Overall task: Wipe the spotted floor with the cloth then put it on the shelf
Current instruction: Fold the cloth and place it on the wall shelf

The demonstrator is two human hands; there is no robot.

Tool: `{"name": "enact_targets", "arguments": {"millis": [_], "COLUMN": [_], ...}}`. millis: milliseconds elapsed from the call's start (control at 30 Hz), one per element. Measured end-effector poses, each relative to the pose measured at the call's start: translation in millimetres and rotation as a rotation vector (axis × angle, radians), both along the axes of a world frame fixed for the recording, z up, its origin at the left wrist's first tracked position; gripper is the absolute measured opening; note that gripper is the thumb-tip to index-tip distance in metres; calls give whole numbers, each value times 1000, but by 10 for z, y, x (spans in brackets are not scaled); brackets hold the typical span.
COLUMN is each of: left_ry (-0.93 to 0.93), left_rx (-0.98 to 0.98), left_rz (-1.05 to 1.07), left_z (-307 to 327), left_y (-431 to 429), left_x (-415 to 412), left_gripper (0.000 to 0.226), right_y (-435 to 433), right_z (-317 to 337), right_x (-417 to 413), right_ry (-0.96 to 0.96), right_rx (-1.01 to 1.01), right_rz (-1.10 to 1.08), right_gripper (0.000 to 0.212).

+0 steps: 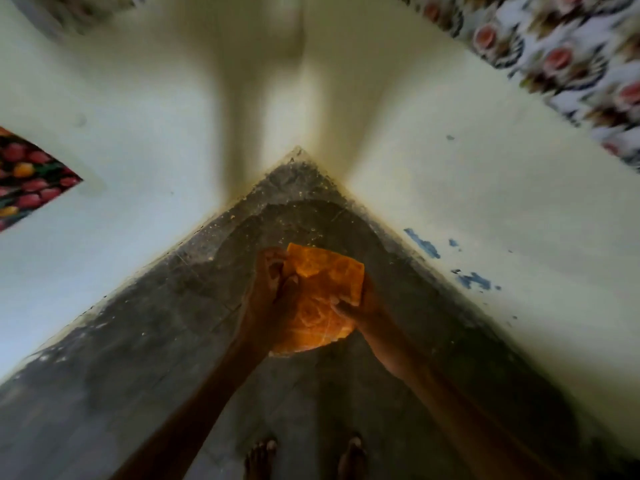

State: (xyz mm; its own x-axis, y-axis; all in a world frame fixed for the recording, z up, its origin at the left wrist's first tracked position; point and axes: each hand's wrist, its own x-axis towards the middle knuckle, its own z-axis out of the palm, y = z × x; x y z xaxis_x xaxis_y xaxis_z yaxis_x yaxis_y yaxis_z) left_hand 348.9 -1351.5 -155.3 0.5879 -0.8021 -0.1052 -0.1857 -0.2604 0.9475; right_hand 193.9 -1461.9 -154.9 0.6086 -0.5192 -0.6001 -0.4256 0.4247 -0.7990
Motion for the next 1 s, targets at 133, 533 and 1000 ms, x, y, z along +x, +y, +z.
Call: {"name": "enact_targets", "arguments": {"millis": [133, 533, 1000], "left_ry": [44, 151, 318], "left_rx": [79, 169, -32], "left_rz": [-4, -329, -180], "left_z": [1430, 4355, 5211], "left_y": [300, 1847, 3965], "left_x": [-92, 246, 1238], "left_gripper": [30, 51, 61], "right_y": [334, 1605, 3717], "right_z": [1396, 4093, 5142], "right_x": [-173, 83, 1207], "right_ry": [-10, -46, -70], "right_rx": [81, 68, -313], "right_rz": [32, -116, -64], "right_gripper": [79, 63, 40]}}
